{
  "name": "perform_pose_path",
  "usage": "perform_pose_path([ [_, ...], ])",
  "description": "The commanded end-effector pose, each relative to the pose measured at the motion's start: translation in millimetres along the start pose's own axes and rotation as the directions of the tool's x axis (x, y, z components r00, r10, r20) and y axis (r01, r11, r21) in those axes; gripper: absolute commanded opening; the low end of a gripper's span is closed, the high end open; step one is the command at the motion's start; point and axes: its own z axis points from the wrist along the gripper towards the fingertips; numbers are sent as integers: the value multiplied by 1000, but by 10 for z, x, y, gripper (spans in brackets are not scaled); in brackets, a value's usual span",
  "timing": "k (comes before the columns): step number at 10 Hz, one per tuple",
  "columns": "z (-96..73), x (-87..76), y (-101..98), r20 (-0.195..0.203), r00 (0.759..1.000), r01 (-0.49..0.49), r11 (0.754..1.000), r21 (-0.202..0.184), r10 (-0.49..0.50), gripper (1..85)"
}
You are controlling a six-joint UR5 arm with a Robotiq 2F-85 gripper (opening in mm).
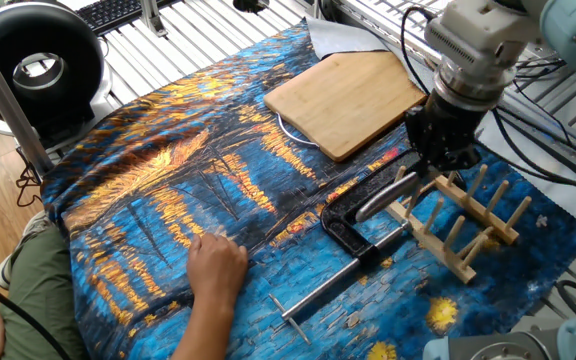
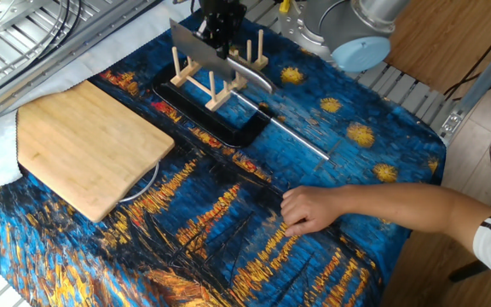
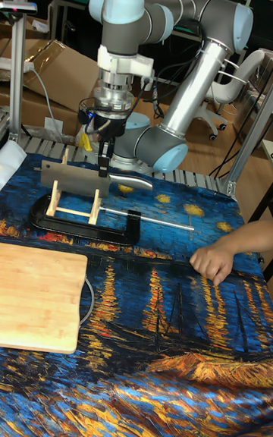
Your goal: Put the knife on the knife rack
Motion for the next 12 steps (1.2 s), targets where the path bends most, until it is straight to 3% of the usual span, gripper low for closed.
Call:
perform_pose_path([
  [1,263,-162,-142,36,999,-14,1000,21,13,10],
  [6,459,2,-189,-20,999,-39,998,45,40,10],
  [8,510,17,-202,-20,998,-60,997,50,61,10],
  [10,359,208,-257,-107,991,-64,994,91,74,13],
  [12,341,202,-267,-124,989,-68,992,110,81,177],
])
